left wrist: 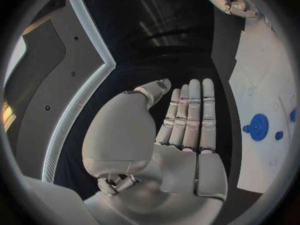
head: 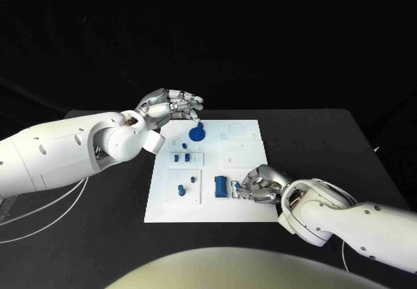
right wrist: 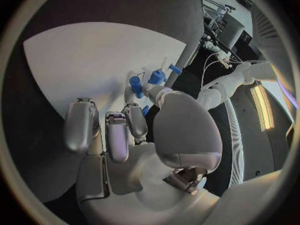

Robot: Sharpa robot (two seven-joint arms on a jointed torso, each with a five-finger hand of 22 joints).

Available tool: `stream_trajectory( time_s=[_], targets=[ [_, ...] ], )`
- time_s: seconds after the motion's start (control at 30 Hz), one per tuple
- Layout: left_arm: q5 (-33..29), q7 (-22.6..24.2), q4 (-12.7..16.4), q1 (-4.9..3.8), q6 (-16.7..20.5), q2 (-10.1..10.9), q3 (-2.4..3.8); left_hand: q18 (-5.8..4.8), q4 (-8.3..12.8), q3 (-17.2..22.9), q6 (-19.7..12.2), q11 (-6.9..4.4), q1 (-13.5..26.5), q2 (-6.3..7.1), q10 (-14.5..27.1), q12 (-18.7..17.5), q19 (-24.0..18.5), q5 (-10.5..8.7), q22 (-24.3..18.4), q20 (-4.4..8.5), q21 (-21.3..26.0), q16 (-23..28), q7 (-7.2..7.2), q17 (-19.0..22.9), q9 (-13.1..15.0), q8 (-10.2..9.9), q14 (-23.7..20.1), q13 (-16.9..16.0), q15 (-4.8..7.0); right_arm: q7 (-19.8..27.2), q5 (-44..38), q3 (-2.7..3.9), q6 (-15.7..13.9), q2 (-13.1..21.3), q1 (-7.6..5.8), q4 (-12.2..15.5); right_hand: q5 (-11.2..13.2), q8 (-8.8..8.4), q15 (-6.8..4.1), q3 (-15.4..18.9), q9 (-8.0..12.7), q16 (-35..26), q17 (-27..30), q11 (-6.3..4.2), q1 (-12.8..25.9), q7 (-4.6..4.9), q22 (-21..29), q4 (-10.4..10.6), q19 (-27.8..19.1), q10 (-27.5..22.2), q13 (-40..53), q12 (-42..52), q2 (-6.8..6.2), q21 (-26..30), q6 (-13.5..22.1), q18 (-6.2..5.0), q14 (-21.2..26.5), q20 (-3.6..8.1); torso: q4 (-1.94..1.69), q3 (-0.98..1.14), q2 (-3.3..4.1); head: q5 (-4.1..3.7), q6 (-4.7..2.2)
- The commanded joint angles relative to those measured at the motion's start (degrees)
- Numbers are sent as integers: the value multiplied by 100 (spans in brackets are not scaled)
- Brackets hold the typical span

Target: Assemble the parts on the task board

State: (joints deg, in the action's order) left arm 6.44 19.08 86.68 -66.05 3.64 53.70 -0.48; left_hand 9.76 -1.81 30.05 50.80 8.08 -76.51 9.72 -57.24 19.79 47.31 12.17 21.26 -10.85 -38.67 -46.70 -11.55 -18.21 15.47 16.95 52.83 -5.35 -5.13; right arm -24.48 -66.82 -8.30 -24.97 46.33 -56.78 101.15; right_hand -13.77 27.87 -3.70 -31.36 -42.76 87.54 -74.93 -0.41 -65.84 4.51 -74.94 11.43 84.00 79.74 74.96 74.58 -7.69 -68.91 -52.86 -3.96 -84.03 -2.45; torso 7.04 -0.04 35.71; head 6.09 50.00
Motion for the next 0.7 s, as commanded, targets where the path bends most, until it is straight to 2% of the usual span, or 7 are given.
stream_trajectory(
  time_s=[0.03,0.33,0.53,0.7],
  targets=[
    [18,33,15,-2,-84,-13,3,59,-12,8,-28,18,-5,-64,39,20,22,30,-5,-12,15,-12,-7,-6,6,-5,-48,-6,10,21,207,2,125,-53,8,-48,5,7,-42,17,7,15,-948,-5,93,-76,-1021,51,124,41,89,36,-6,-53,-120,32,-485,45,-6,0,4,10,0],
    [18,32,16,-2,-89,-17,3,59,-12,8,-28,18,-5,-64,39,20,22,30,-5,-12,15,-12,-7,-6,6,-5,-48,-6,10,-2,214,3,157,-210,10,-194,13,10,-47,83,11,17,-950,-11,201,-82,-1023,114,127,71,127,75,4,-59,-151,33,-485,49,-3,9,8,18,0],
    [18,28,17,-2,-90,-15,4,59,-12,8,-28,18,-5,-64,39,20,22,30,-5,-12,15,-12,-7,-6,6,-5,-48,-6,10,-6,185,3,140,-266,10,-260,45,9,-49,132,15,18,-953,-13,279,-85,-1024,164,129,83,143,90,14,-64,-168,34,-486,52,-8,4,4,29,0],
    [18,20,16,-2,-98,-16,4,59,-12,8,-28,18,-5,-64,39,20,22,30,-5,-12,15,-12,-7,-6,6,-5,-48,-6,10,-7,150,3,116,-294,11,-290,100,6,-49,187,19,18,-953,-13,363,-85,-1025,226,131,92,156,101,23,-70,-180,35,-486,53,1,7,5,34,0]
  ],
)
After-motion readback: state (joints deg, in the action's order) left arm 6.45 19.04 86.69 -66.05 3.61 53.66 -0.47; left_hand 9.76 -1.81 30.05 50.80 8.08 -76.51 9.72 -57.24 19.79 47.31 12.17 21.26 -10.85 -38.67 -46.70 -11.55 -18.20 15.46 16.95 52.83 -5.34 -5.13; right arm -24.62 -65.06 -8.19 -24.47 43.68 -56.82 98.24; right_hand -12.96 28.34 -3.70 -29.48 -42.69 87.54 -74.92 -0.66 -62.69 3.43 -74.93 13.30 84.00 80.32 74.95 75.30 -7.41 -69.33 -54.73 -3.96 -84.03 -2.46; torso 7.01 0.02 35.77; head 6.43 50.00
